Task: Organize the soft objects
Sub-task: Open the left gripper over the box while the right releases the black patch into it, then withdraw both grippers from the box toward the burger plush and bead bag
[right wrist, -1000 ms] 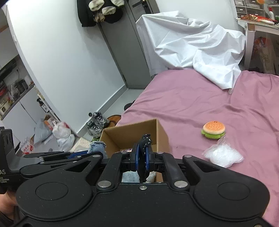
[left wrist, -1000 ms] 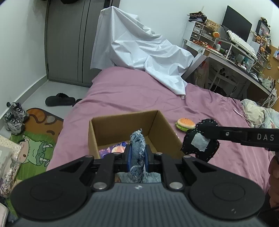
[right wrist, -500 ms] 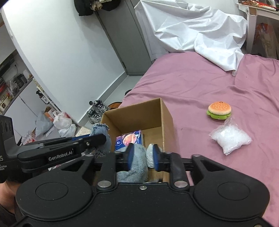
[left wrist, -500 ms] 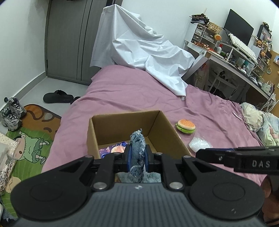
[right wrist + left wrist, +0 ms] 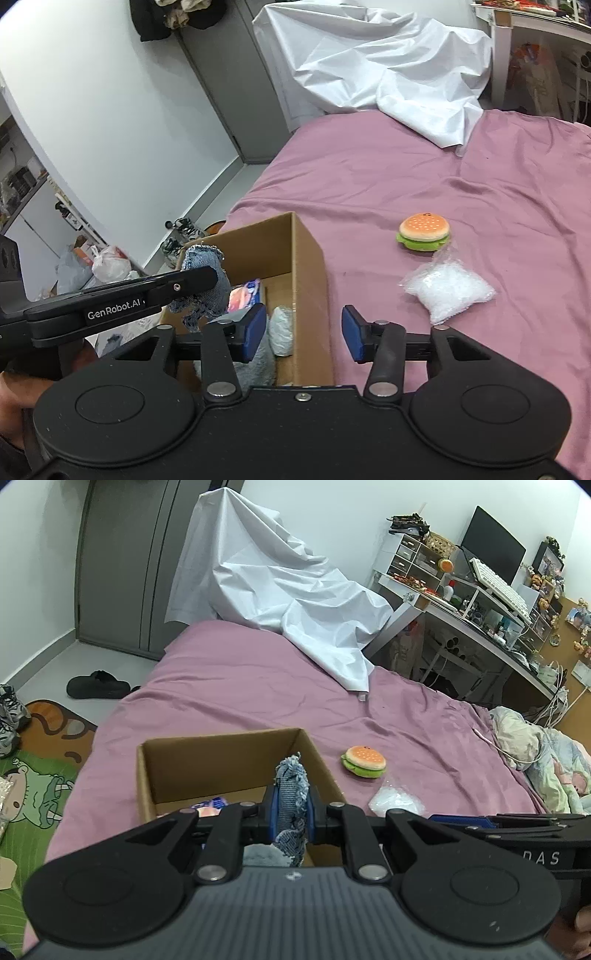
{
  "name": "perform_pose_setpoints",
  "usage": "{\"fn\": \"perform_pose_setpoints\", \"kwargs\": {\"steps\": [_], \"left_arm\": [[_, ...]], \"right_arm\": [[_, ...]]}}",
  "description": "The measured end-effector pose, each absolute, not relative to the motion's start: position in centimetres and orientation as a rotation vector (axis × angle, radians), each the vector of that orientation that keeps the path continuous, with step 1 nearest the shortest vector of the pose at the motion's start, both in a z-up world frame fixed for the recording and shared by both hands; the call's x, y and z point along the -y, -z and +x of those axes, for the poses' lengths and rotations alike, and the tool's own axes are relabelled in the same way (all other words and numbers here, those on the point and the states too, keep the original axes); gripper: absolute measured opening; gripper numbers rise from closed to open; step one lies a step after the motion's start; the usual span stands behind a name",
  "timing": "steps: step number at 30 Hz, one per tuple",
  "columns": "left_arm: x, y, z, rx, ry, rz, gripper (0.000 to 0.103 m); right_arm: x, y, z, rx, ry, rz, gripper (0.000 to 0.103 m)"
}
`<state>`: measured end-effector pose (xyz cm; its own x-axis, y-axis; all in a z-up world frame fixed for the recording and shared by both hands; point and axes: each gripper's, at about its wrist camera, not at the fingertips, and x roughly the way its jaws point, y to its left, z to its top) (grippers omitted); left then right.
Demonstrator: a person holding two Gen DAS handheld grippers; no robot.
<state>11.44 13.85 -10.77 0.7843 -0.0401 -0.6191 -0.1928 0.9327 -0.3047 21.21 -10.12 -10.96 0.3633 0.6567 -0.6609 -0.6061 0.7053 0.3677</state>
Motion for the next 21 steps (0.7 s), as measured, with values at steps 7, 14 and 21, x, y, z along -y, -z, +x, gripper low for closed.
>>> {"fn": "perform_pose_setpoints", "kwargs": {"steps": [7, 14, 21], "left_arm": [[-13.4, 10.7, 12.4, -0.657, -0.081, -0.406, 0.016], [-13.0, 10.6, 12.5, -0.668, -0.101, -0.401, 0.039], [-11.5, 9.7, 11.3, -0.665, -0.124, -0.342, 0.073]], "right_arm": [[10.9, 11.2, 21.8, -0.896, -0.790, 0.068, 0.049], [11.8, 11.2, 22.0, -0.896, -0.771, 0.071, 0.051], [13.1, 10.8, 22.0, -0.883, -0.768, 0.081, 0.058]]}}
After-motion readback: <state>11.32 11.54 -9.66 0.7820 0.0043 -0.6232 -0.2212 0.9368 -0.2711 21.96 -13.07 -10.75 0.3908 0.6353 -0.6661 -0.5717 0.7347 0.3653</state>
